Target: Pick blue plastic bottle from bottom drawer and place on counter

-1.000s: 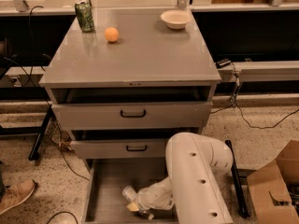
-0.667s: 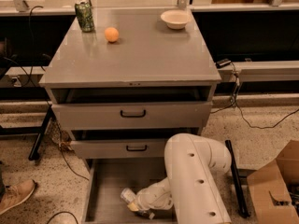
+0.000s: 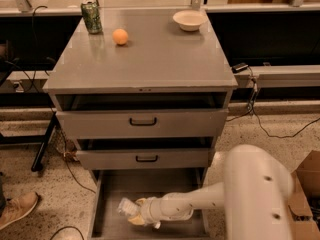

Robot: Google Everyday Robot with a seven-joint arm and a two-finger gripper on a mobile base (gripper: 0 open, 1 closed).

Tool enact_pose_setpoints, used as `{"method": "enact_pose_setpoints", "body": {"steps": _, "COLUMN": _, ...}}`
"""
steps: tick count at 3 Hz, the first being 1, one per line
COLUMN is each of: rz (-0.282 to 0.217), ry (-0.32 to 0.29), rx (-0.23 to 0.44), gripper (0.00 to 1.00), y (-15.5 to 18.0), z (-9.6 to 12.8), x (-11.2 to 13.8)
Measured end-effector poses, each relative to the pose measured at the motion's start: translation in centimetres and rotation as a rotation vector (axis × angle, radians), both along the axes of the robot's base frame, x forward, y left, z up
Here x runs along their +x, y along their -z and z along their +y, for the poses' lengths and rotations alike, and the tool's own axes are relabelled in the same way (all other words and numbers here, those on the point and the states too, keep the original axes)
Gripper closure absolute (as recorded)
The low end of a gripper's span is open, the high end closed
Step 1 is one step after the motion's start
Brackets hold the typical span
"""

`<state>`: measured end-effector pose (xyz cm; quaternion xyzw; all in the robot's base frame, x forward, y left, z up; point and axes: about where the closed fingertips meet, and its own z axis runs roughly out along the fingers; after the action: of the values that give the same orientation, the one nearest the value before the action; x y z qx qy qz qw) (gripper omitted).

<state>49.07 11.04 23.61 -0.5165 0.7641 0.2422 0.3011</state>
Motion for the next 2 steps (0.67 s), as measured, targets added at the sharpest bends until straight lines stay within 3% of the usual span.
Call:
{"method": "enact_pose_setpoints", "body": {"steps": 1, "rz": -0.170, "ry": -0.148, "rx": 0.090, "gripper": 1.00, "y": -9.2, "z": 0.5, "x": 1.4}}
{"method": "enact_pose_setpoints", "body": {"steps": 2, "rz": -0.286, "ry": -0.185, "rx": 0.165, "gripper": 1.00, "y": -17.1, "z": -2.1, "x": 3.6}}
